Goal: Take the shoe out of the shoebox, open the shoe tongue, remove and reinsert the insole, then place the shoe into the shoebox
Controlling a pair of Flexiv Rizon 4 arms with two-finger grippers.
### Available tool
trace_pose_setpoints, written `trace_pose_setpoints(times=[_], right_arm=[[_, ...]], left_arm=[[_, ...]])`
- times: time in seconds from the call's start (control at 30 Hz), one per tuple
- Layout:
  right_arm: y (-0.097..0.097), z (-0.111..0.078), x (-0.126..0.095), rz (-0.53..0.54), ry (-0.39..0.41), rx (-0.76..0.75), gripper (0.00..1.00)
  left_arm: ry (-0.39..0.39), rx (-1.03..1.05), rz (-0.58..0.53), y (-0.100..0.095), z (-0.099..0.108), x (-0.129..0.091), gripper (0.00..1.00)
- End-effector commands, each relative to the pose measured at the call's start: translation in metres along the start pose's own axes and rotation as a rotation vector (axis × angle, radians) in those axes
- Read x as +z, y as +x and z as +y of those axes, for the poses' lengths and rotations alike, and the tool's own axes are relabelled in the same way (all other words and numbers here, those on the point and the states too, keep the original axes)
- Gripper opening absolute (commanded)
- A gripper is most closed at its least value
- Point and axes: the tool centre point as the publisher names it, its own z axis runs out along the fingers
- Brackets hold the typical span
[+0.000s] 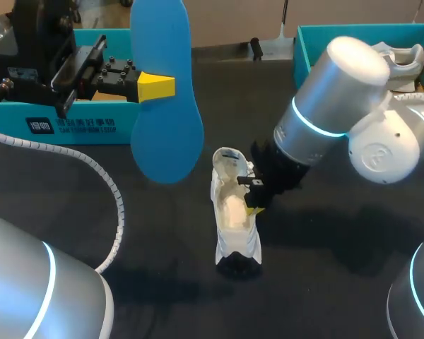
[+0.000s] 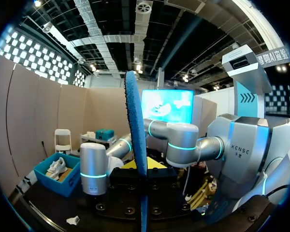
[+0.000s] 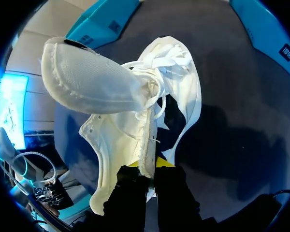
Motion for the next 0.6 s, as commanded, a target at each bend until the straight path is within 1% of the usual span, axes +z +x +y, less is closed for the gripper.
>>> trace_pose_setpoints(times=[0.03, 0.37, 0.4, 0.43, 0.47, 0.53, 0.6], right_arm=[[-0.001, 0.002, 0.014, 0.008, 0.004, 0.001, 0.00], [-0.005, -0.003, 0.017, 0.002, -0.011, -0.005, 0.00], [-0.005, -0.004, 0.017, 0.003, -0.011, -0.004, 0.13], [-0.004, -0.004, 0.016, 0.021, -0.011, -0.008, 0.47], [-0.004, -0.005, 0.014, 0.025, -0.011, -0.009, 1.00], [-0.002, -0.006, 0.009, 0.040, -0.015, -0.006, 1.00], [0.000, -0.007, -0.001, 0.074, -0.019, -0.007, 1.00]], left_arm=[[-0.003, 0.000, 0.002, -0.001, 0.000, 0.001, 0.00], [-0.003, 0.000, 0.002, -0.001, 0.000, 0.001, 0.00], [-0.003, 0.000, 0.002, -0.001, 0.000, 0.001, 0.00], [-0.003, 0.000, 0.002, -0.001, 0.000, 0.001, 0.00], [-0.003, 0.000, 0.002, -0.001, 0.000, 0.001, 0.00], [-0.003, 0.000, 0.002, -0.001, 0.000, 0.001, 0.00], [-0.003, 0.000, 0.002, -0.001, 0.000, 0.001, 0.00]])
